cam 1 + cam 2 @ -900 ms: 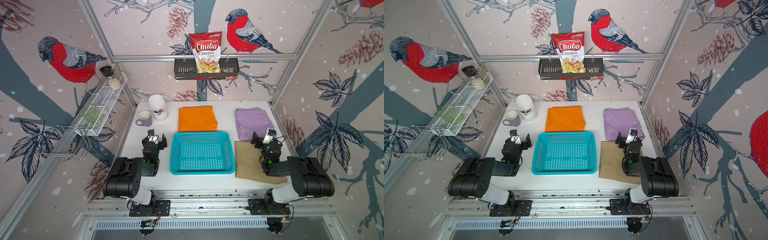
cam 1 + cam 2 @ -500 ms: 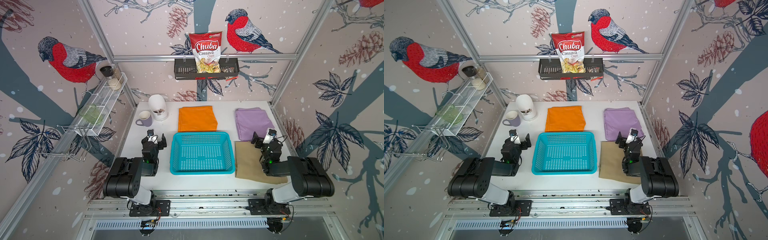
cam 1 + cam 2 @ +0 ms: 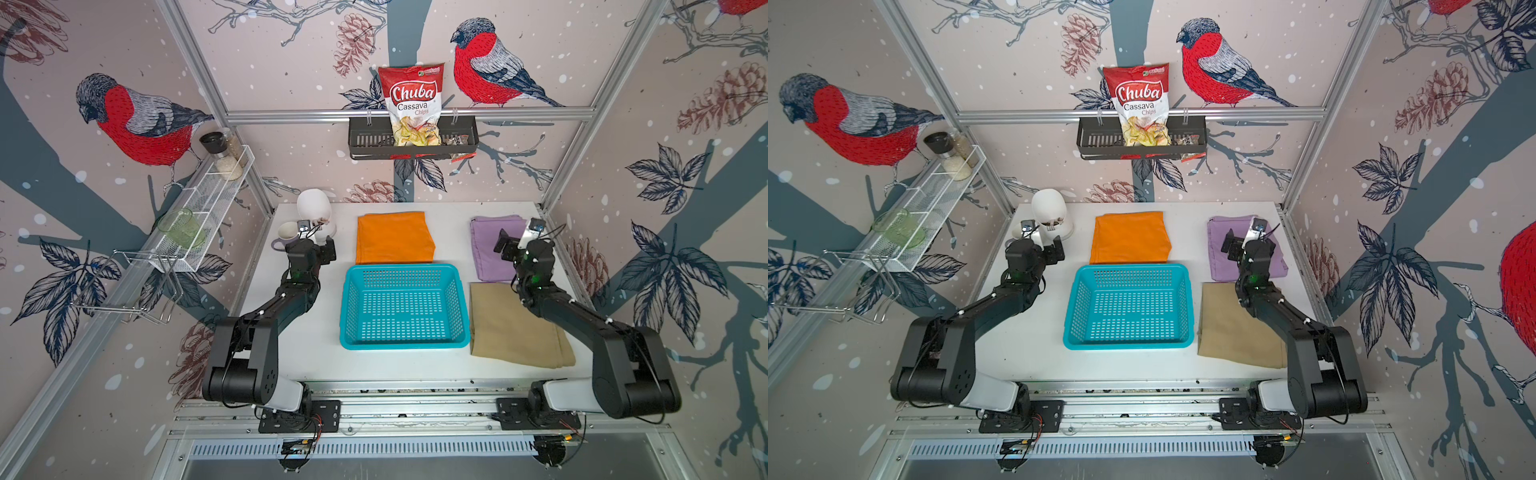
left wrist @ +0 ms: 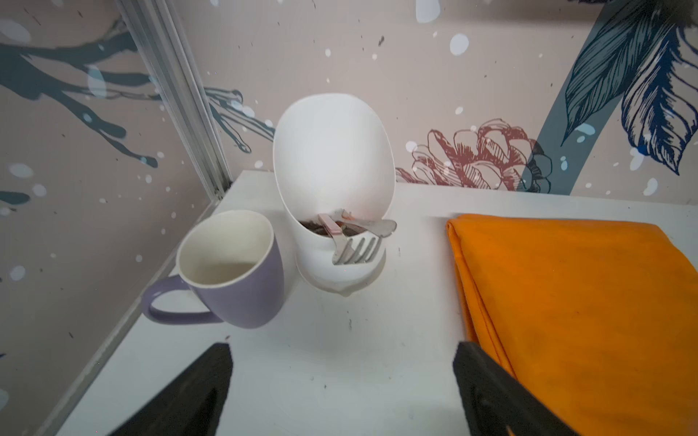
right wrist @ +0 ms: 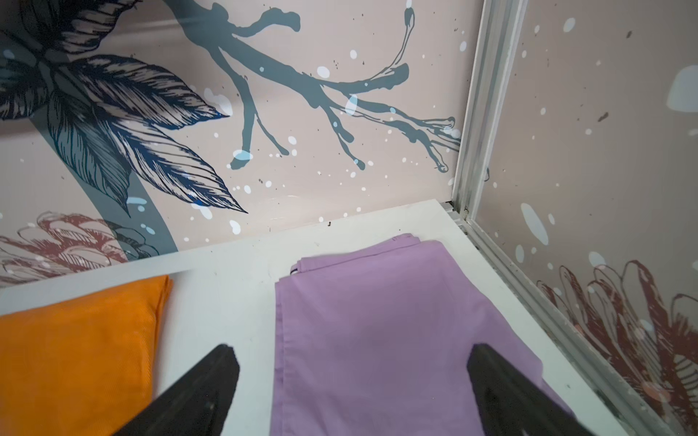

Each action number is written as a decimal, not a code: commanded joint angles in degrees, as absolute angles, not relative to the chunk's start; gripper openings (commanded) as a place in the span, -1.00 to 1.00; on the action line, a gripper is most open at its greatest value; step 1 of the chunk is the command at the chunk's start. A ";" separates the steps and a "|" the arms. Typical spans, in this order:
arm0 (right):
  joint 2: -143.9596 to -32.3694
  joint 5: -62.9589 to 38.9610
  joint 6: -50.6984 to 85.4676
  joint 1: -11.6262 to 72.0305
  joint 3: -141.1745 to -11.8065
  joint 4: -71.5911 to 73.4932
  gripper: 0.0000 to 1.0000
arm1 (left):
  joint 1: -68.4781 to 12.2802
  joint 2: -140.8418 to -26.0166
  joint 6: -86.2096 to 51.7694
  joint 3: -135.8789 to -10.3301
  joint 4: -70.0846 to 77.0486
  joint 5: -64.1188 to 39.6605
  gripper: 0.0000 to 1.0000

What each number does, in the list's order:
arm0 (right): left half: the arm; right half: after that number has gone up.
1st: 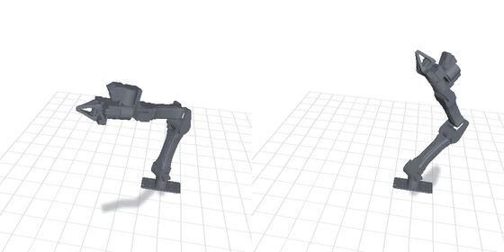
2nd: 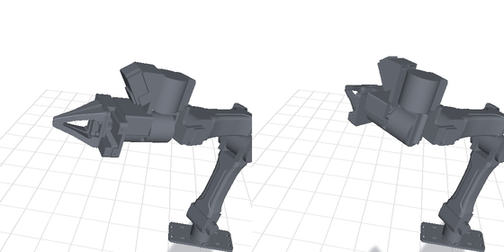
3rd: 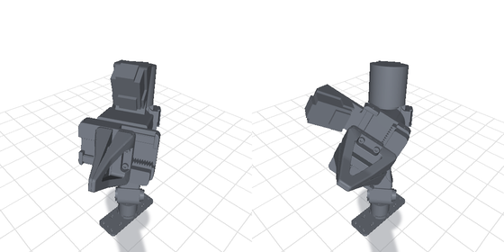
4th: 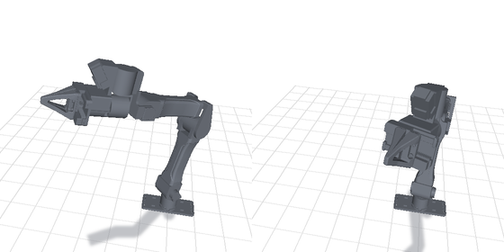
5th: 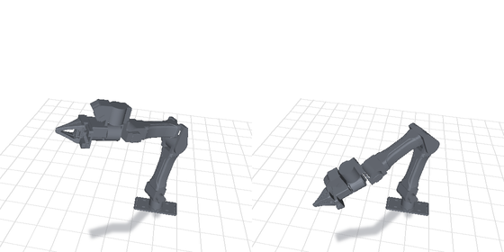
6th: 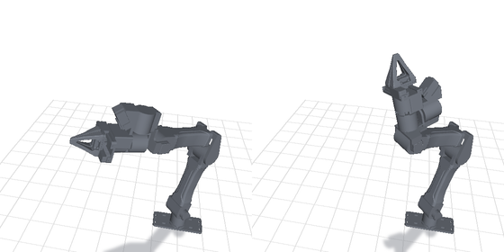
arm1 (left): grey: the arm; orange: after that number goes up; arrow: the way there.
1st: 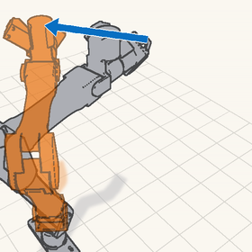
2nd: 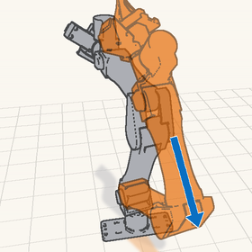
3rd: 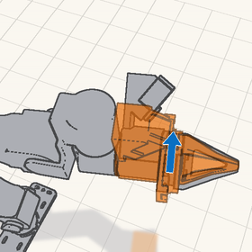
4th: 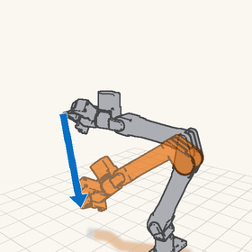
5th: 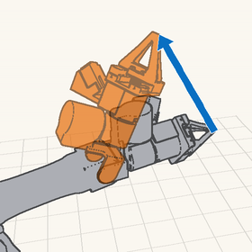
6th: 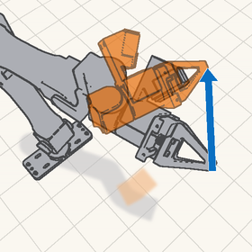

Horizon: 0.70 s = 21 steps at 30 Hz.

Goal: Put the folded long pants in the basket
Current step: Pick up the long pant at the center of the board.

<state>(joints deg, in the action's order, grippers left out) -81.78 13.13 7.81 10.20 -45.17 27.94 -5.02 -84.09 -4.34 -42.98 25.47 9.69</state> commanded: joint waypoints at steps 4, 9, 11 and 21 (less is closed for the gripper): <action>-96.62 2.98 11.56 16.76 -70.71 -6.77 0.99 | -7.41 -82.44 -17.98 -52.17 5.31 7.64 0.91; -110.06 -8.54 17.88 18.85 -85.27 -11.31 0.90 | -8.26 -86.84 -24.20 -59.10 1.93 3.01 0.88; -115.56 -11.30 21.04 19.37 -90.65 -12.20 0.87 | -8.35 -90.17 -25.82 -62.00 0.14 1.40 0.84; -135.82 -19.02 28.40 21.08 -109.57 -17.25 0.81 | -8.70 -97.64 -30.63 -66.18 -3.40 -6.07 0.66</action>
<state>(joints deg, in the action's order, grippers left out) -133.53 -15.79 24.97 20.67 -107.85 -14.57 -8.54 -97.54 -28.69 -66.32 -2.44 -4.32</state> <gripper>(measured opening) 0.906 0.832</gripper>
